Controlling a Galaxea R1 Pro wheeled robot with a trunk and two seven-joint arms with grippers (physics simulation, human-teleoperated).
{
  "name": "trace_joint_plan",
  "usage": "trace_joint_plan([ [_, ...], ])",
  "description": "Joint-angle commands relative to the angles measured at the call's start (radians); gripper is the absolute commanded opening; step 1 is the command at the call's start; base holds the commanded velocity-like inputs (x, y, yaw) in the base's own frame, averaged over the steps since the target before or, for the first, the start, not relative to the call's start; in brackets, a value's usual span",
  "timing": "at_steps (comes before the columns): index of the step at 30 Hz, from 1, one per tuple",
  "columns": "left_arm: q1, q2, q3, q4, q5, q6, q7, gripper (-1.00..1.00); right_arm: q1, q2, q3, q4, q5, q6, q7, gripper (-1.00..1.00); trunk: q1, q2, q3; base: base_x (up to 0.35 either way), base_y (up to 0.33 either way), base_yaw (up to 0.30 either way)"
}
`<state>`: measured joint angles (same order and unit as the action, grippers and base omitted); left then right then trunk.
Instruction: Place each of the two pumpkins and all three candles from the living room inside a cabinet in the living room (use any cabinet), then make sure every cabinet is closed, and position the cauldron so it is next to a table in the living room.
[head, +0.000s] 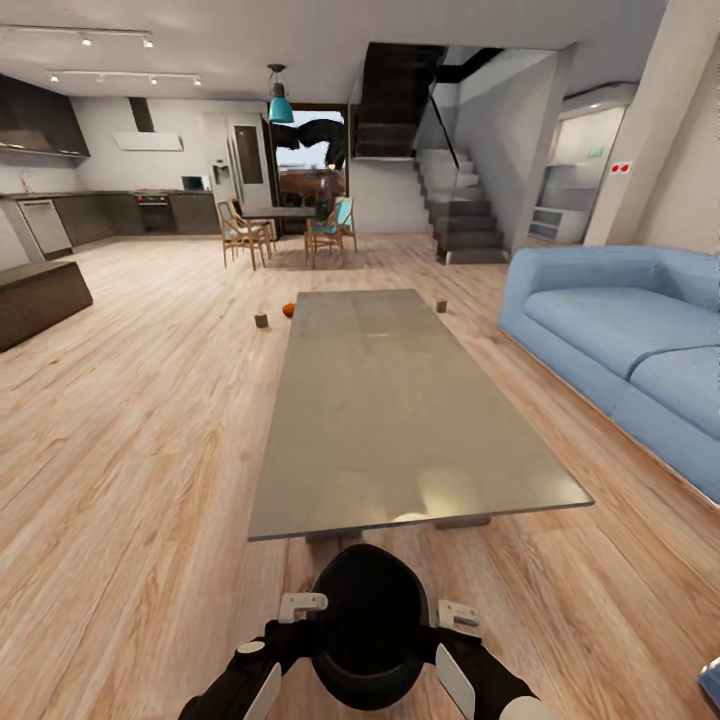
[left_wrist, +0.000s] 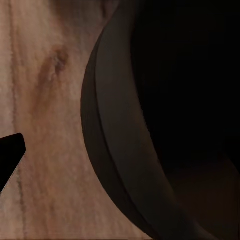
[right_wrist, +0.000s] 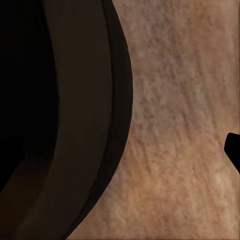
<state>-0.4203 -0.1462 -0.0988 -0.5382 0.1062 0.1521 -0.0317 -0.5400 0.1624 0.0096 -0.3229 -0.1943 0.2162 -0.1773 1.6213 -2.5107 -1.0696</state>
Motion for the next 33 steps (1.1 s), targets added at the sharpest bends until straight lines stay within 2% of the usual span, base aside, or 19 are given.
trace_joint_plan([
  [1, 0.0, 0.001, -0.002, -0.002, 0.01, 0.006, 0.0, 1.0, 0.0, -0.001, 0.001, -0.002, -0.008, 0.005, -0.005, 1.0, -0.001, 0.0, 0.003, 0.0, 0.0, 0.0],
  [27, 0.0, 0.001, -0.007, -0.002, 0.012, 0.012, 0.001, 1.0, 0.0, -0.001, 0.001, -0.002, -0.008, 0.005, -0.005, 1.0, -0.012, 0.006, 0.104, 0.0, 0.0, 0.0],
  [33, 0.0, 0.001, -0.005, -0.003, 0.009, 0.013, 0.0, 1.0, 0.0, -0.001, 0.001, -0.002, -0.008, 0.005, -0.005, 1.0, -0.012, 0.006, 0.104, 0.0, 0.0, 0.0],
])
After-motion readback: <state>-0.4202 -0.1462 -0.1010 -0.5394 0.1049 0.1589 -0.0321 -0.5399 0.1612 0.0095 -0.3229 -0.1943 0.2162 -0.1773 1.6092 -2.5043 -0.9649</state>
